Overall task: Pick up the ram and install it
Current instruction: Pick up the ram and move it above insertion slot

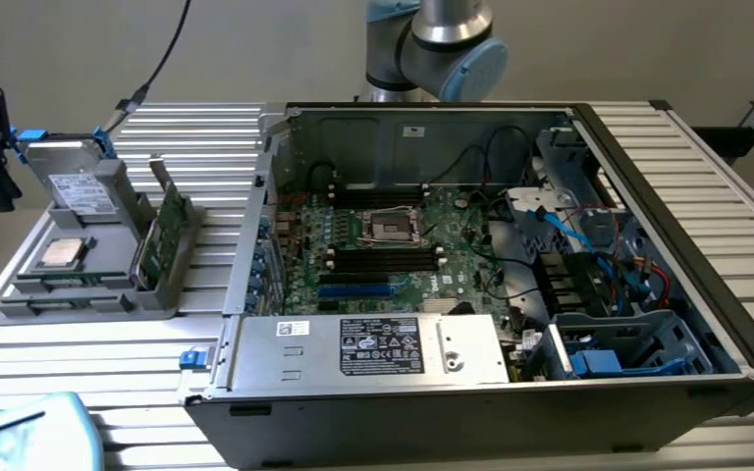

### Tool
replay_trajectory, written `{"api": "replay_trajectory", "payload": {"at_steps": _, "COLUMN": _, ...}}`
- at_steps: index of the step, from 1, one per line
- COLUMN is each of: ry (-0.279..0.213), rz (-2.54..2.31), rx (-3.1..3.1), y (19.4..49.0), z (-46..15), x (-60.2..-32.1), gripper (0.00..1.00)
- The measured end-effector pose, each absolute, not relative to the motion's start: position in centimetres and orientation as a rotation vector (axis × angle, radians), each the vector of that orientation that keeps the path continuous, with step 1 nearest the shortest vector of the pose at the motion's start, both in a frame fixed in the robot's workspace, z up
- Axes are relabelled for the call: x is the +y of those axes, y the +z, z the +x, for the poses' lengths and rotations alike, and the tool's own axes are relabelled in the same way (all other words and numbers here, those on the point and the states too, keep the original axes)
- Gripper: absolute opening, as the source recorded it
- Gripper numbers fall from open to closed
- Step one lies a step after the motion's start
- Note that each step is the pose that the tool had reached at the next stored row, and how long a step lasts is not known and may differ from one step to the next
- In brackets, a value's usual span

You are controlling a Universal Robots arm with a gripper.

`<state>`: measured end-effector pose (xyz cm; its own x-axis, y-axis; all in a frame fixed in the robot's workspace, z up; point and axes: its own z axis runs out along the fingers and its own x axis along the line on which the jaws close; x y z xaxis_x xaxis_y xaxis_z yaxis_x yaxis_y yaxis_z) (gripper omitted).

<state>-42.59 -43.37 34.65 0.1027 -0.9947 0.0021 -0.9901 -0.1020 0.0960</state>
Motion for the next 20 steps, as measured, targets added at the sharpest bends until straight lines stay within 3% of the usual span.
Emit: {"api": "replay_trajectory", "payload": {"at_steps": 20, "ry": -0.103, "rz": 2.289, "rx": -2.049, "y": 31.0, "z": -42.3, "x": -45.5, "gripper": 0.27}}
